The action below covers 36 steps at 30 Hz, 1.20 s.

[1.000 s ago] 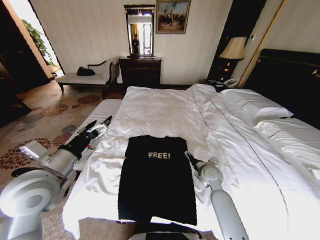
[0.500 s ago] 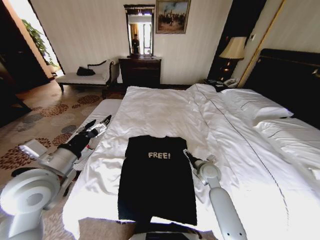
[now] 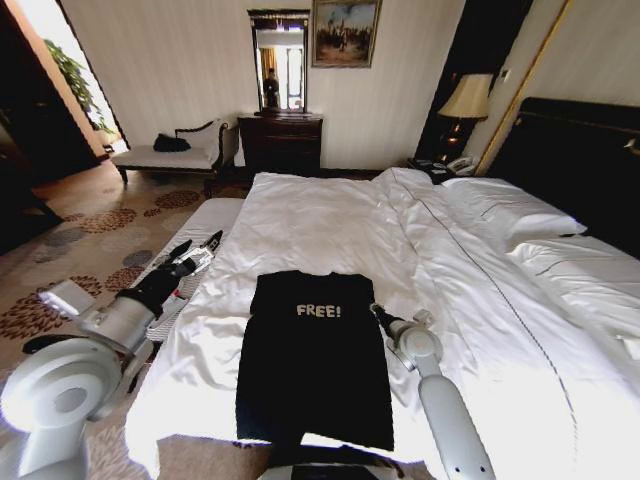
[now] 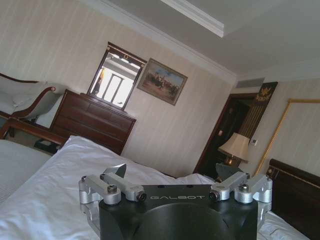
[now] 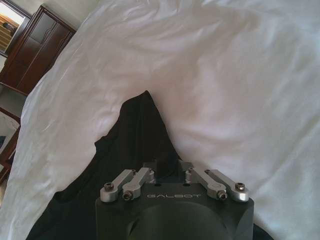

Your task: Fold the clothes on the bed.

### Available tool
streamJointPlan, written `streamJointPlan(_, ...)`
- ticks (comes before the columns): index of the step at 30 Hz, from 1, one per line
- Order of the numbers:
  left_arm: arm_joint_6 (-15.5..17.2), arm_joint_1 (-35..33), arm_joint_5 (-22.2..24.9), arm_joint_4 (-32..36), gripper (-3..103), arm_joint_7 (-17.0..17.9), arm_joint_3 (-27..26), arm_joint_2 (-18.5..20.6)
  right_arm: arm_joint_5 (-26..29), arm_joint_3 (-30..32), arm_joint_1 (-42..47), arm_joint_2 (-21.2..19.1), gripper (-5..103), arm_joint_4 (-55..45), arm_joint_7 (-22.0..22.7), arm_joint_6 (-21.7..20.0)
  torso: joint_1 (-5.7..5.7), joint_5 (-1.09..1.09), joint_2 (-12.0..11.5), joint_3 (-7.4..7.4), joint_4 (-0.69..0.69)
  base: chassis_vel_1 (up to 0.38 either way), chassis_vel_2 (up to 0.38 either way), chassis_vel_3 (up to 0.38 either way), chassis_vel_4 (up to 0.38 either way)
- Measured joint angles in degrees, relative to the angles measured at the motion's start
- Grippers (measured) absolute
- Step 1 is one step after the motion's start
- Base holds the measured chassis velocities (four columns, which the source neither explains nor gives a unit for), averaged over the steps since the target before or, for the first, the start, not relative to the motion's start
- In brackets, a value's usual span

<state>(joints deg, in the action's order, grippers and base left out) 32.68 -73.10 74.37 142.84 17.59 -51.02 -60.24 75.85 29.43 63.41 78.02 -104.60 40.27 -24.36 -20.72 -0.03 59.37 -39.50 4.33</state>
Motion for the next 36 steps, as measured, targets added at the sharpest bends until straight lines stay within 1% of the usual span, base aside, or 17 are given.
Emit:
streamJointPlan(2, 0.0, 0.1, -0.1, -0.1, 100, 0.0, 0.1, 0.1, 0.0, 0.1, -0.1, 0.0, 23, -0.1, 0.0, 0.0, 0.0, 0.0, 0.0, 0.0, 0.0, 0.0, 0.0, 0.0, 0.0)
streamJointPlan(6, 0.0, 0.1, -0.2, -0.1, 100, 0.0, -0.1, 0.2, 0.0, 0.3, -0.6, -0.2, 2, -0.1, 0.1, 0.0, 0.0, 0.0, 0.0, 0.0, 0.0, 0.0, 0.0, 0.0, 0.0)
streamJointPlan(14, 0.0, -0.4, -0.5, -0.1, 100, 0.1, -0.2, -0.5, -0.2, 0.3, -0.7, -0.6, 0, -0.5, 0.1, 0.0, 0.0, 0.0, 0.0, 0.0, 0.0, 0.0, 0.0, 0.0, 0.0)
streamJointPlan(21, -0.1, 0.0, -0.6, -0.4, 100, 0.2, 0.0, -0.5, -0.8, 0.3, -2.1, -2.4, 0, -0.4, 0.1, 0.2, 0.0, 0.01, 0.0, 0.0, 0.0, 0.0, 0.0, 0.0, 0.0)
streamJointPlan(24, -0.2, 0.3, -1.3, -0.6, 100, 0.2, 0.7, -1.1, -2.4, -0.7, -3.3, -5.0, 0, -0.4, -1.0, 0.2, 0.0, 0.02, 0.0, 0.0, 0.02, 0.0, 0.0, 0.0, 0.0)
streamJointPlan(25, -0.2, 0.3, -1.4, -0.7, 100, 0.2, 0.9, -1.3, -1.7, -1.0, -4.0, -6.4, 0, -0.2, -0.9, 0.0, 0.0, 0.01, 0.0, 0.0, 0.0, 0.0, 0.0, 0.0, 0.0)
streamJointPlan(26, -0.2, 0.3, -1.5, -0.7, 100, 0.2, 1.1, -1.5, -0.1, -1.7, -5.5, -8.9, 0, 0.4, -0.4, -0.3, 0.0, 0.0, 0.0, 0.0, -0.01, 0.0, 0.0, 0.0, 0.0)
streamJointPlan(27, -0.2, 0.3, -1.5, -0.7, 100, 0.2, 1.1, -1.5, -0.1, -1.7, -5.5, -8.9, 0, 0.4, -0.4, -0.3, 0.0, 0.0, 0.0, 0.0, -0.01, 0.0, 0.0, 0.0, 0.0)
streamJointPlan(29, -0.2, 0.3, -1.7, -0.9, 100, 0.3, 1.2, -1.6, 1.3, -2.9, -7.6, -13.8, 0, 2.2, -0.3, -0.5, 0.0, 0.01, 0.0, 0.0, -0.03, 0.0, 0.0, 0.0, 0.0)
streamJointPlan(31, -0.3, 0.4, -1.8, -1.2, 100, 0.3, 1.0, -1.3, 1.8, -4.1, -9.9, -18.7, 0, 4.6, -0.9, -0.6, 0.0, -0.01, 0.0, 0.0, 0.01, 0.0, 0.0, 0.0, 0.0)
streamJointPlan(32, -0.3, 0.4, -1.8, -1.2, 100, 0.3, 1.0, -1.3, 1.8, -4.1, -9.9, -18.7, 0, 4.6, -0.9, -0.6, 0.0, -0.01, 0.0, 0.0, 0.01, 0.0, 0.0, 0.0, 0.0)
streamJointPlan(33, -0.4, 0.4, -1.8, -1.4, 100, 0.3, 0.9, -1.2, 1.9, -4.7, -10.8, -20.3, 0, 5.7, -1.4, -0.7, 0.0, 0.01, 0.0, 0.0, 0.04, 0.0, 0.0, 0.0, 0.0)
streamJointPlan(35, -0.4, 0.6, -1.7, -1.8, 100, 0.3, 0.9, -1.0, 2.0, -5.7, -12.2, -22.1, 0, 7.6, -2.3, -1.0, 0.0, 0.03, 0.0, 0.0, 0.01, 0.0, 0.0, 0.0, 0.0)
streamJointPlan(36, -0.4, 0.6, -1.7, -1.8, 100, 0.3, 0.9, -1.0, 2.0, -5.7, -12.2, -22.1, 0, 7.6, -2.3, -1.0, 0.0, 0.03, 0.0, 0.0, 0.01, 0.0, 0.0, 0.0, 0.0)
